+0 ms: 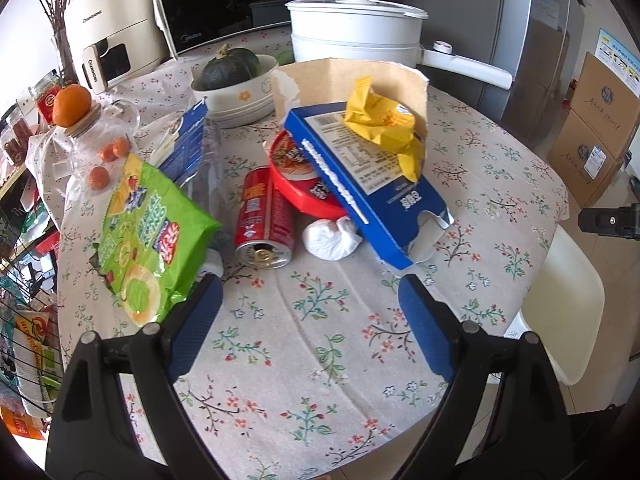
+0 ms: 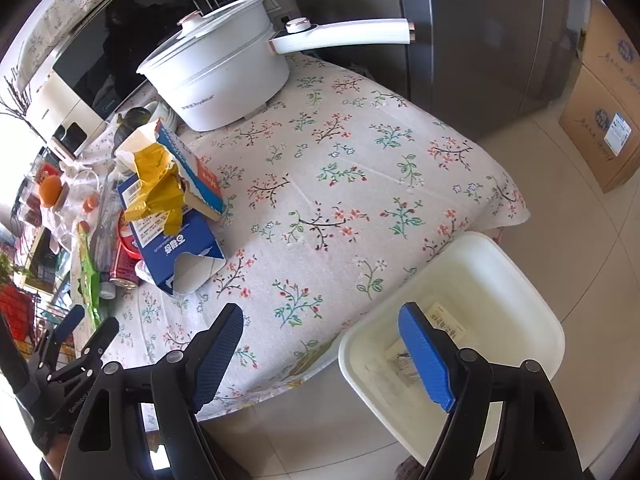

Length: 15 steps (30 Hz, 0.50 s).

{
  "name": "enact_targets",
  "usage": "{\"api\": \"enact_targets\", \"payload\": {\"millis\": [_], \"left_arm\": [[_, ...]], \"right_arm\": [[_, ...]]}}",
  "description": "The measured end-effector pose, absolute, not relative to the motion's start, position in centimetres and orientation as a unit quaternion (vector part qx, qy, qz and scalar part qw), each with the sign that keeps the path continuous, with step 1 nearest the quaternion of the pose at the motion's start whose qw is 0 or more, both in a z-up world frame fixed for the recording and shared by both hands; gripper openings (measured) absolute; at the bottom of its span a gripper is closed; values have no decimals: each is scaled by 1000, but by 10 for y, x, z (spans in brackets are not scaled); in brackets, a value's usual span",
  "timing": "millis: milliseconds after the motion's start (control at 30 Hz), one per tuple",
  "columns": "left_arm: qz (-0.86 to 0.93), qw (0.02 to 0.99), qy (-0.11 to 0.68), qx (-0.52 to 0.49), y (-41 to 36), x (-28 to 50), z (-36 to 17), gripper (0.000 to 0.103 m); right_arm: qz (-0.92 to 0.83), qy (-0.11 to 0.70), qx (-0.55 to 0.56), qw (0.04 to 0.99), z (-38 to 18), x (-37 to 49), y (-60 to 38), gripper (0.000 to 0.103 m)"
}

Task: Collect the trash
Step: 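Move both grippers back over the table toward the green chip bag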

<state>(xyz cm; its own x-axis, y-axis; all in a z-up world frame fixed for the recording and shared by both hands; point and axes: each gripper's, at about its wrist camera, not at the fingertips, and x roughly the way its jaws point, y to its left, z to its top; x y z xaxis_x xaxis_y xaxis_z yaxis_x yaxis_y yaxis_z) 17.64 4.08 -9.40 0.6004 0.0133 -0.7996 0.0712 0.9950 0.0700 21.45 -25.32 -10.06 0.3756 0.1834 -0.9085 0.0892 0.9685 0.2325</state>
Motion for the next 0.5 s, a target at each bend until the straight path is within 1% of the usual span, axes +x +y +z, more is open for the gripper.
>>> {"api": "enact_targets", "payload": {"millis": [267, 500], "left_arm": [[58, 889, 452, 43, 108, 185, -113, 90], [105, 877, 459, 92, 128, 198, -137, 90]], "right_arm": [[44, 562, 105, 819, -106, 232, -210, 82], [53, 571, 93, 814, -120, 247, -175, 82]]}}
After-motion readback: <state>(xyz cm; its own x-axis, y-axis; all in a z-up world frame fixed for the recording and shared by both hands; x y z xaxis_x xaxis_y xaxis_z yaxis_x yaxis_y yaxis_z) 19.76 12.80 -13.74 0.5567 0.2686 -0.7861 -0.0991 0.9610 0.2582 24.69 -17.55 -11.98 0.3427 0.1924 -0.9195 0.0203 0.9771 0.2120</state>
